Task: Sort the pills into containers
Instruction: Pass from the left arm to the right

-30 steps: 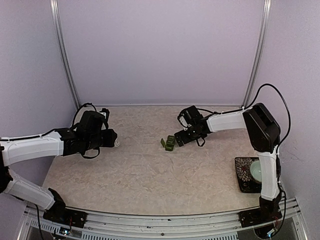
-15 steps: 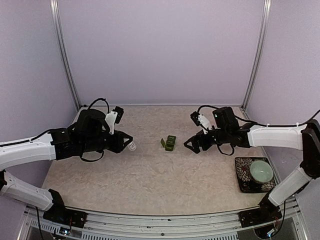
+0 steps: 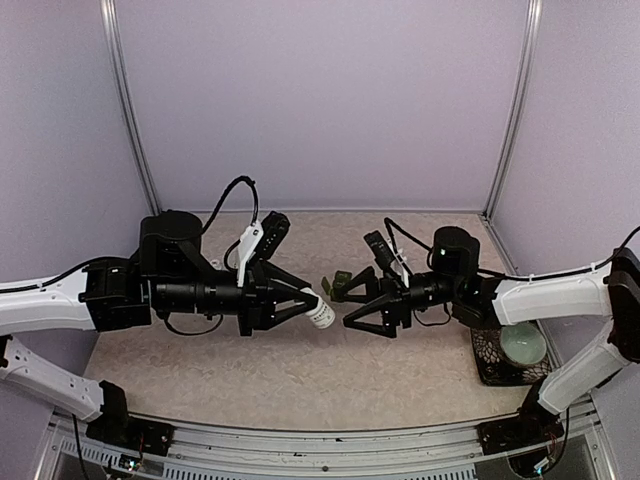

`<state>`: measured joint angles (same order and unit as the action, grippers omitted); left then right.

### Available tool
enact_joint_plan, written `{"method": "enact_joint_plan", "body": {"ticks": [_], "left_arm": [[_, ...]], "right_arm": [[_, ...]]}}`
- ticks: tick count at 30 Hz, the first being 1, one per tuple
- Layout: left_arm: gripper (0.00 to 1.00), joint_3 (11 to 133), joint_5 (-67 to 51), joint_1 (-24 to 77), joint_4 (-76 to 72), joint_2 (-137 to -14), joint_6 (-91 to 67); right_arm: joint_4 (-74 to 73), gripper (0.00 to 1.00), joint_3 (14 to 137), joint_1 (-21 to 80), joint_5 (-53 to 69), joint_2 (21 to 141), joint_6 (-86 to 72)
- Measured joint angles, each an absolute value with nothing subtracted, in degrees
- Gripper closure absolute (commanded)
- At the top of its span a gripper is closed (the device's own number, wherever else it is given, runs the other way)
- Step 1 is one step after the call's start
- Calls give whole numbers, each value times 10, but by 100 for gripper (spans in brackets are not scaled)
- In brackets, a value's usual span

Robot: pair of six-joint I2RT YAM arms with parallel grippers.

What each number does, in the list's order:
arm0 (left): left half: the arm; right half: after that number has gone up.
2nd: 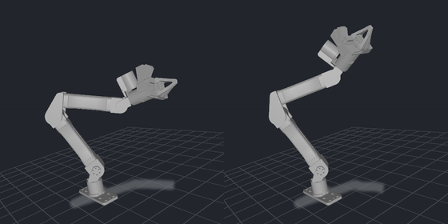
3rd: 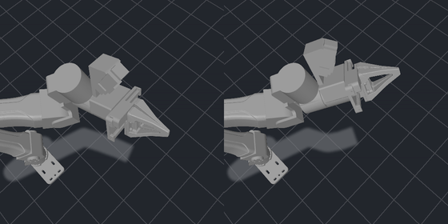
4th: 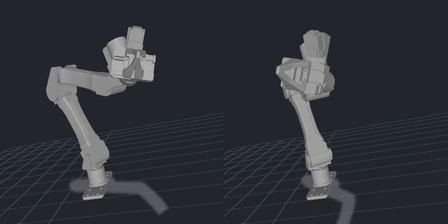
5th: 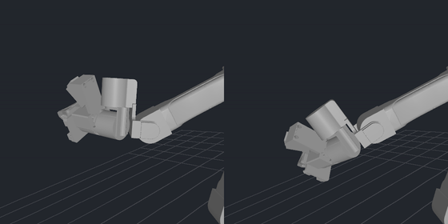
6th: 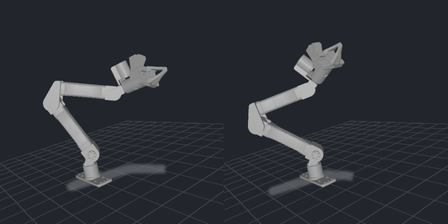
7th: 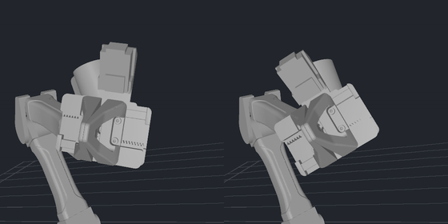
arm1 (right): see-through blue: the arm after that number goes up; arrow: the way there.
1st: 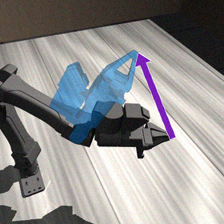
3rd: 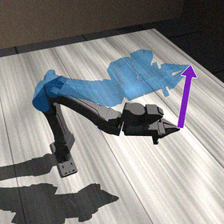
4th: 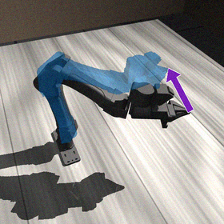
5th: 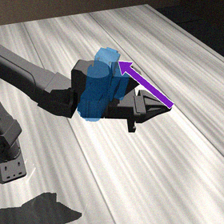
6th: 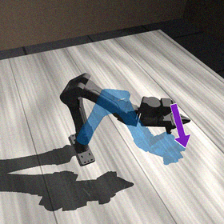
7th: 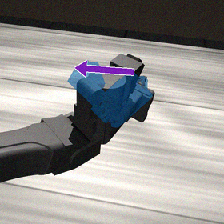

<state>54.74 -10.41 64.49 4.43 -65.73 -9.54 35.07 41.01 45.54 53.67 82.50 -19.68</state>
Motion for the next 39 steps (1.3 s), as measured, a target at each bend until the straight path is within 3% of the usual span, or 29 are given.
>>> {"method": "enact_joint_plan", "body": {"ticks": [10,17,23,30,39], "left_arm": [[94,554,-170,666,23,-676,-73],[94,554,-192,675,4,-683,-68],[94,554,-175,689,-13,-683,-57],[94,553,-161,690,-13,-683,-55],[96,553,-147,693,-22,-683,-55]], "right_arm": [[482,13,401,501,623,839,-263],[550,24,407,521,656,868,-320],[683,41,407,525,667,914,-423],[832,41,408,527,673,973,-539],[872,40,425,540,672,977,-583]]}}
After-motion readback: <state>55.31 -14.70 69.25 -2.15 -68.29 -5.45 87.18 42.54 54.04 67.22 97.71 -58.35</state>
